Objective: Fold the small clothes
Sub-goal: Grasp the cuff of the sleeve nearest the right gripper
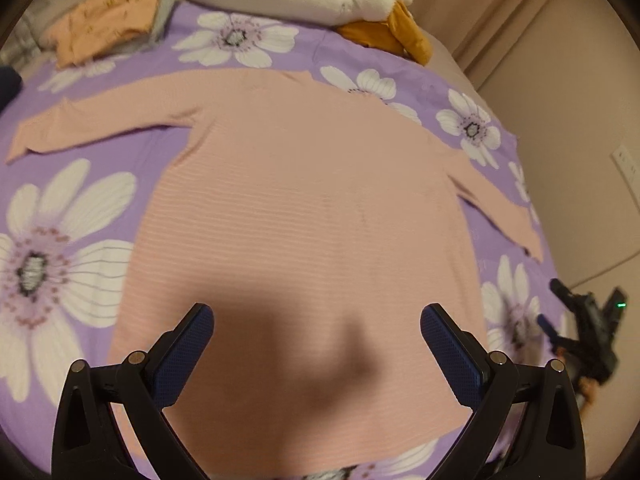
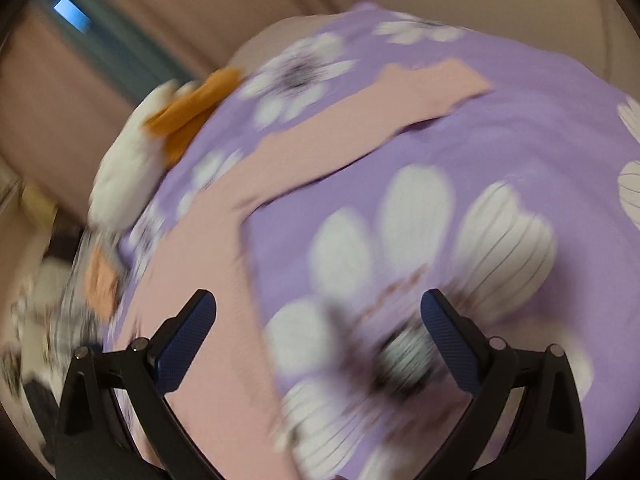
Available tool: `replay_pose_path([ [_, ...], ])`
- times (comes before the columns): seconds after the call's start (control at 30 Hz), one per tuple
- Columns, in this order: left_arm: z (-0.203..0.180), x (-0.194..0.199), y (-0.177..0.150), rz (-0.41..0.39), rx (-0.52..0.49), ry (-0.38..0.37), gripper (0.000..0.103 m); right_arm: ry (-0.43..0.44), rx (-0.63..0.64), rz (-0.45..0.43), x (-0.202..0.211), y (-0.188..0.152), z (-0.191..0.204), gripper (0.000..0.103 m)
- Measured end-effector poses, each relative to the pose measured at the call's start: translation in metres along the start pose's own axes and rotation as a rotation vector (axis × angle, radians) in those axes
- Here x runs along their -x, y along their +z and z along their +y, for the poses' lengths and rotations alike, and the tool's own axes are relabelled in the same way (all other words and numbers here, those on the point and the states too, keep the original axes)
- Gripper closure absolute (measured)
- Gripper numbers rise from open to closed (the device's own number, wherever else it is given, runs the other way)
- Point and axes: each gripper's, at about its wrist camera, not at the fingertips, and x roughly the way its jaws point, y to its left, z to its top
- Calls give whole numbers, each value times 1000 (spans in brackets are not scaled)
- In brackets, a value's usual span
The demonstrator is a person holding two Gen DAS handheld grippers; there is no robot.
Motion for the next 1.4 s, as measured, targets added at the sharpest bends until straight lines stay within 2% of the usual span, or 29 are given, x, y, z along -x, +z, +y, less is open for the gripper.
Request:
replay_pose_path([
  [0.1,-4,-7,9,10,0,-43,1,11,-123,-22,-17,29,-27,2],
  [0.27,-16,-18,23,1,-33,-43,1,98,-300,-96,-34,70,-60,7],
  [0.37,-21,-27,31,12,-43,-34,1,140,-346,-132,-39,89,-70,14],
  [0.57,-25,-43,42,38,-51,-14,1,159,-447,-210,-53,120,-96,43],
  [0.67,-28,-48,46,40,-60,-1,1,145,-472,-230,-55,126,-107,69],
  [0.73,-28,-50,47,40,-63,10,1,106,-460,-221,-55,127,-111,94],
  [0.77,-28,-51,49,41,-62,12,1,84,-450,-217,-54,128,-112,97],
  [0.83,-26,-53,51,41,-57,18,1,76,-432,-216,-49,130,-110,95],
  [0.97,-19,-51,55,28,-34,27,1,51,-347,-289,-15,137,-96,96],
  [1.07,-11,-47,57,12,-9,37,1,-49,-313,-231,-19,147,-88,96],
  [1.13,-5,-42,59,0,4,45,1,-55,-273,-238,-13,148,-77,96],
  [1.27,7,-33,61,-22,18,44,1,-18,-105,-254,2,158,-9,96],
  [1.4,22,-21,62,-40,39,37,1,9,89,-228,-3,167,90,96],
])
